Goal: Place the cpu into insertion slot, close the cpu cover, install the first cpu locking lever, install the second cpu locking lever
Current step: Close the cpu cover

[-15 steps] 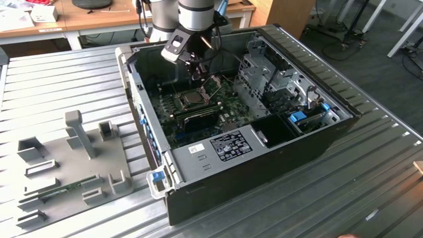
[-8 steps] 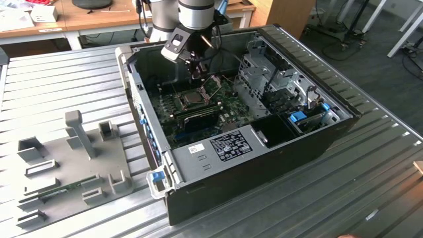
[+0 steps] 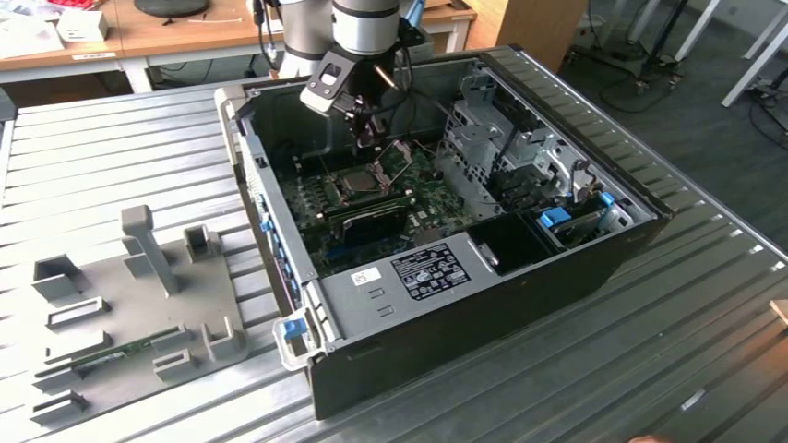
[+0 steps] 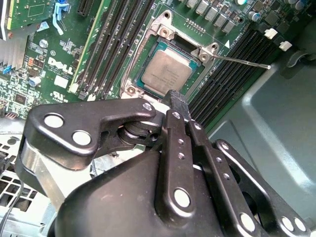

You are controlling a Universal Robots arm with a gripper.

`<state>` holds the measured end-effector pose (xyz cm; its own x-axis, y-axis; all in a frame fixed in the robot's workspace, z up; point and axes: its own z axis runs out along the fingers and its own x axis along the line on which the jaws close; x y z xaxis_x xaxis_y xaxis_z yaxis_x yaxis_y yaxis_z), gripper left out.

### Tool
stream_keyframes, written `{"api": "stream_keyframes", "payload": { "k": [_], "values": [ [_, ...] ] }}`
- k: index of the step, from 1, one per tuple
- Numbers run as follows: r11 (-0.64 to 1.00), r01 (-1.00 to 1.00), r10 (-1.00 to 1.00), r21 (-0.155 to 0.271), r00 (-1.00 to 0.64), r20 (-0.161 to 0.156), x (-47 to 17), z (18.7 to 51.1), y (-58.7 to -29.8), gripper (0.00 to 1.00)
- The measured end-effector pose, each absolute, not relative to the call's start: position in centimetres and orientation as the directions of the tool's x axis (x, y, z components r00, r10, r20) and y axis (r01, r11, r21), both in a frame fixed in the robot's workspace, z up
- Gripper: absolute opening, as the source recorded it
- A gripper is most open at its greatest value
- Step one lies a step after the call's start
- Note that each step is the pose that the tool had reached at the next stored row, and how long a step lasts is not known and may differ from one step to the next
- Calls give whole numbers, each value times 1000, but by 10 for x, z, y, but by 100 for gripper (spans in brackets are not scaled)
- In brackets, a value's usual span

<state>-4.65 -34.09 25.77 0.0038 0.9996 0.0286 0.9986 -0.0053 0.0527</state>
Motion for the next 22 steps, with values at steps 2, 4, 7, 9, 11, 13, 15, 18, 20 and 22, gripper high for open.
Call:
{"api": "stream_keyframes", "payload": {
  "k": [2,4,7,9,11,13,15,18,20,22],
  "values": [
    [-5,999,1000,53,4,28,-46,258,-341,10],
    [-5,999,1000,53,4,29,-44,258,-341,10],
    [-5,999,1000,53,4,29,-41,258,-341,10],
    [-5,999,1000,53,4,29,-39,258,-341,10],
    [-5,999,1000,53,4,29,-36,258,-341,10],
    [-5,999,1000,53,4,29,-34,258,-341,10],
    [-5,999,1000,53,4,29,-31,258,-341,10],
    [-5,999,1000,53,4,29,-26,258,-341,10],
    [-5,999,1000,53,4,29,-23,258,-341,10],
    [-5,999,1000,53,4,29,-20,258,-341,10]
  ]
}}
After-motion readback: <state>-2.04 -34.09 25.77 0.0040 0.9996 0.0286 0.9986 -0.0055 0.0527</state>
